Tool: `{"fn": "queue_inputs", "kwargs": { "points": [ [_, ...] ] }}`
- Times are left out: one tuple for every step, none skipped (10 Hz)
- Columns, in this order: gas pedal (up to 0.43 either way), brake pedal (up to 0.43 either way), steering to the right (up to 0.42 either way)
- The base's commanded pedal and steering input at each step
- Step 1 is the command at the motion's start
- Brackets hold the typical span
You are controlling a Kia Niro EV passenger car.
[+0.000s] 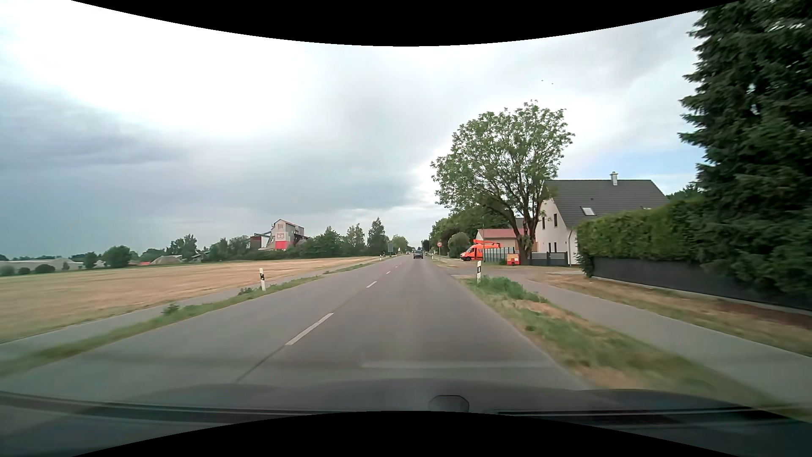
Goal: Follow the waypoints while adhering to traffic rules and regulations
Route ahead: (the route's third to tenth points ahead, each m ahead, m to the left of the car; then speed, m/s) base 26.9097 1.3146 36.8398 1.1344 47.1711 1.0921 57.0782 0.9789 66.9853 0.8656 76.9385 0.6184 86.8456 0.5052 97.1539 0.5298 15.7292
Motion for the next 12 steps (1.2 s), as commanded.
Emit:
{"fn": "queue_inputs", "kwargs": {
  "points": [
    [0.157, 0.000, -0.003],
    [0.157, 0.000, -0.002],
    [0.157, 0.000, -0.002],
    [0.157, 0.000, -0.002],
    [0.157, 0.000, -0.003],
    [0.157, 0.000, -0.002],
    [0.157, 0.000, -0.002],
    [0.157, 0.000, -0.002],
    [0.157, 0.000, -0.002],
    [0.157, 0.000, -0.002],
    [0.157, 0.000, -0.002],
    [0.157, 0.000, -0.002]
  ]
}}
